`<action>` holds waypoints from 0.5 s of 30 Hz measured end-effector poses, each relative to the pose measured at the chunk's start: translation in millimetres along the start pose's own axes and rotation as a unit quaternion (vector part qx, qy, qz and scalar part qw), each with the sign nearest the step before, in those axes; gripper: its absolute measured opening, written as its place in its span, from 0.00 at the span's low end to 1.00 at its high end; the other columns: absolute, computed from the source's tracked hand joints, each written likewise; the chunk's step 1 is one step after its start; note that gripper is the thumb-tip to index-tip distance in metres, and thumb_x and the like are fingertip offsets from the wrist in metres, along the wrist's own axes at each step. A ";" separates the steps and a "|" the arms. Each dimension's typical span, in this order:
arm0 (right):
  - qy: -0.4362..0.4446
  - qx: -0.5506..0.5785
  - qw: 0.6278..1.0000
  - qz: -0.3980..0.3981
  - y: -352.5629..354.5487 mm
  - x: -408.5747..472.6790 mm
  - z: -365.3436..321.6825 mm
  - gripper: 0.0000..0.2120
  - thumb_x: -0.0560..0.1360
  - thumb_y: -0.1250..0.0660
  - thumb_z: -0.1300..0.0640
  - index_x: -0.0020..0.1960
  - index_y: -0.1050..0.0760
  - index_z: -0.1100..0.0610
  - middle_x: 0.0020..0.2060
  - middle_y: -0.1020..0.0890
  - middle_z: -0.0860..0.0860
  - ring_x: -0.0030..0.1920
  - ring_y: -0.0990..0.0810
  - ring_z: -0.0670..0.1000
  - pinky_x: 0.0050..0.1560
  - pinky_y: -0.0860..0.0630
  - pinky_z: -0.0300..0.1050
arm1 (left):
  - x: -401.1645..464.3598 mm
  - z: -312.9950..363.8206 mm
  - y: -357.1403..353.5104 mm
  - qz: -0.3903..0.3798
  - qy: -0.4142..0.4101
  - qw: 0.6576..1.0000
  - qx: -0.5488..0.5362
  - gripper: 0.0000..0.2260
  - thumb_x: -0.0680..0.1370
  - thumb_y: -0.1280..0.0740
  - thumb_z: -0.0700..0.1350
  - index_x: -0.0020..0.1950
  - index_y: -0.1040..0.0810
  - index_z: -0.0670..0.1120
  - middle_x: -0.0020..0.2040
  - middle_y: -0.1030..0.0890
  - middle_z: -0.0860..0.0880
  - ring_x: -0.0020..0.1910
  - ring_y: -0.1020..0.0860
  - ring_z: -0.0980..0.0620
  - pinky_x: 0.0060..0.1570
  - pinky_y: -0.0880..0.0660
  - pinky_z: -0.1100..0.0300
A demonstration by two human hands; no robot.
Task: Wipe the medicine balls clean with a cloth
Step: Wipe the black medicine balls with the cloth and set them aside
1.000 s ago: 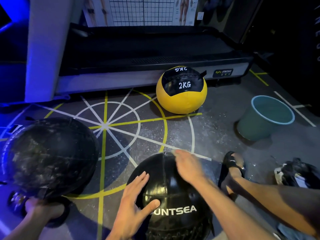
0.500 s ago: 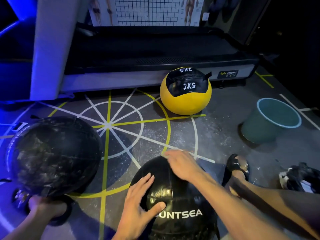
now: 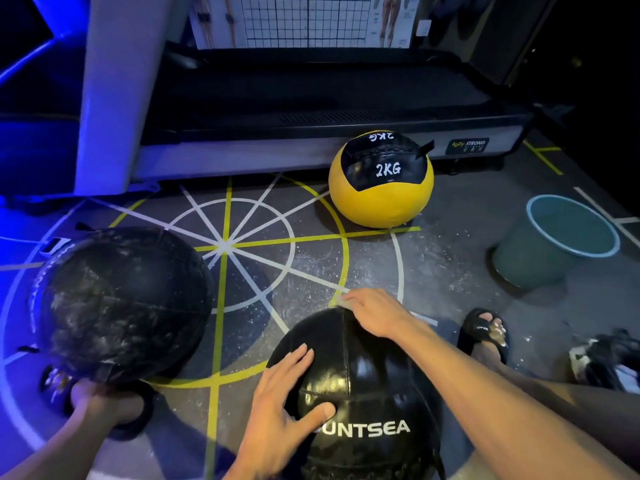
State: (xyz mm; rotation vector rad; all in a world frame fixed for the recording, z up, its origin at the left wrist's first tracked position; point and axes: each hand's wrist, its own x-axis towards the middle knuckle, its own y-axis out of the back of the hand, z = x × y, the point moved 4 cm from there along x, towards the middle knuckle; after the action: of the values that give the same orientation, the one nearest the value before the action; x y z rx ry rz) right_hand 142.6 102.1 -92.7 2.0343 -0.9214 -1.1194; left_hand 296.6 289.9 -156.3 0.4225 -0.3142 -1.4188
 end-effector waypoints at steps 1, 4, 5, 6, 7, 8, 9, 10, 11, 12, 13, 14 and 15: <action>-0.015 0.000 1.000 0.001 1.2 2.1 2.2 0.20 0.87 0.48 0.50 0.68 0.22 0.54 0.66 0.20 0.54 0.64 0.21 0.54 0.67 0.29 0.49 | 0.5 0.3 -0.5 0.001 -0.002 1.000 -0.001 0.36 0.70 0.26 0.70 0.76 0.32 0.66 0.77 0.37 0.71 0.78 0.44 0.66 0.75 0.43 0.54; 0.029 -0.025 0.999 -0.013 -9.8 -9.5 -7.6 0.19 0.86 0.49 0.53 0.68 0.22 0.55 0.68 0.21 0.52 0.68 0.23 0.54 0.70 0.29 0.52 | 1.8 -1.6 1.7 0.002 -0.006 1.000 -0.002 0.37 0.69 0.26 0.72 0.75 0.31 0.67 0.76 0.36 0.71 0.78 0.42 0.66 0.73 0.42 0.58; 0.051 -0.036 0.998 -0.015 -14.6 -14.2 -8.9 0.19 0.86 0.49 0.53 0.69 0.23 0.54 0.69 0.22 0.51 0.69 0.24 0.53 0.71 0.30 0.52 | 1.5 -3.4 2.4 0.001 -0.003 1.000 -0.001 0.37 0.68 0.26 0.72 0.75 0.31 0.66 0.76 0.36 0.71 0.78 0.42 0.66 0.72 0.42 0.59; 0.067 -0.042 0.997 -0.018 -16.6 -20.3 -9.2 0.19 0.86 0.48 0.53 0.71 0.25 0.52 0.70 0.23 0.50 0.70 0.26 0.52 0.71 0.30 0.52 | 0.3 -4.1 2.4 -0.001 -0.001 1.000 0.000 0.37 0.68 0.26 0.72 0.75 0.31 0.66 0.76 0.36 0.71 0.78 0.42 0.66 0.73 0.42 0.59; 0.071 -0.048 0.996 -0.019 -15.6 -22.5 -8.0 0.20 0.85 0.48 0.53 0.73 0.26 0.50 0.71 0.24 0.48 0.71 0.27 0.51 0.72 0.31 0.51 | -0.9 -4.4 2.7 -0.002 -0.002 1.000 -0.001 0.37 0.68 0.25 0.71 0.75 0.31 0.66 0.76 0.36 0.71 0.78 0.42 0.66 0.74 0.42 0.58; 0.068 -0.051 0.996 -0.015 -12.7 -20.3 -5.4 0.20 0.85 0.48 0.53 0.73 0.27 0.49 0.71 0.24 0.48 0.71 0.27 0.51 0.73 0.31 0.50 | -2.0 -4.2 2.6 0.000 -0.004 1.000 -0.003 0.37 0.69 0.25 0.71 0.76 0.31 0.66 0.77 0.36 0.71 0.78 0.43 0.65 0.75 0.42 0.56; 0.056 -0.044 0.997 -0.010 -9.5 -14.4 -2.1 0.20 0.85 0.48 0.54 0.73 0.26 0.50 0.72 0.24 0.48 0.71 0.26 0.52 0.72 0.31 0.49 | -2.0 -3.2 1.7 0.001 -0.004 1.000 -0.004 0.37 0.69 0.25 0.71 0.76 0.32 0.66 0.77 0.37 0.71 0.78 0.43 0.65 0.76 0.42 0.54; 0.039 -0.034 0.999 -0.007 -7.5 -7.2 1.7 0.20 0.86 0.48 0.54 0.73 0.26 0.50 0.72 0.24 0.48 0.71 0.26 0.52 0.72 0.31 0.49 | -1.4 -1.8 0.2 -0.001 -0.001 1.000 -0.003 0.37 0.70 0.26 0.71 0.76 0.32 0.66 0.77 0.37 0.71 0.79 0.44 0.65 0.77 0.43 0.52; 0.021 -0.023 1.000 -0.005 -7.8 0.3 4.6 0.20 0.86 0.48 0.53 0.73 0.26 0.50 0.73 0.25 0.48 0.72 0.27 0.53 0.73 0.32 0.49 | -0.8 -0.4 -1.4 -0.003 0.001 1.000 -0.001 0.37 0.70 0.26 0.71 0.76 0.32 0.66 0.77 0.37 0.70 0.79 0.44 0.65 0.78 0.44 0.51; 0.011 -0.016 1.000 0.000 -9.1 6.4 4.1 0.20 0.86 0.48 0.52 0.73 0.26 0.50 0.73 0.26 0.49 0.73 0.28 0.53 0.73 0.33 0.49 | -0.3 0.2 -2.2 -0.003 0.000 1.000 -0.003 0.37 0.70 0.26 0.71 0.76 0.32 0.66 0.77 0.37 0.70 0.79 0.44 0.65 0.78 0.44 0.50; 0.013 -0.014 1.000 0.003 -11.4 9.7 0.4 0.20 0.86 0.48 0.52 0.74 0.26 0.50 0.74 0.26 0.49 0.73 0.28 0.52 0.74 0.34 0.49 | -0.1 0.3 -2.3 -0.003 0.000 1.000 -0.004 0.37 0.70 0.25 0.71 0.76 0.32 0.66 0.77 0.37 0.70 0.79 0.44 0.65 0.78 0.43 0.50; 0.028 -0.019 0.999 0.005 -14.7 8.4 -5.9 0.20 0.86 0.48 0.52 0.74 0.27 0.50 0.74 0.27 0.48 0.73 0.29 0.51 0.75 0.35 0.48 | 0.1 -0.7 -1.4 -0.003 -0.001 1.000 -0.004 0.37 0.69 0.25 0.70 0.76 0.32 0.66 0.77 0.36 0.70 0.78 0.43 0.65 0.77 0.43 0.51; 0.049 -0.021 0.999 0.001 -18.7 2.1 -14.5 0.20 0.86 0.49 0.53 0.74 0.28 0.50 0.74 0.27 0.48 0.73 0.29 0.49 0.75 0.36 0.48 | 0.6 -2.1 0.2 -0.002 -0.003 1.000 -0.004 0.37 0.69 0.25 0.70 0.76 0.31 0.66 0.77 0.36 0.70 0.78 0.42 0.65 0.76 0.42 0.52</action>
State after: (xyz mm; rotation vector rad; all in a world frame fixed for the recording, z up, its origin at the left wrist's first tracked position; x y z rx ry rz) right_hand 161.2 113.5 -101.9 2.0352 -0.8437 -1.0204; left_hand 297.9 289.5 -158.1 0.4124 -0.3124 -1.4246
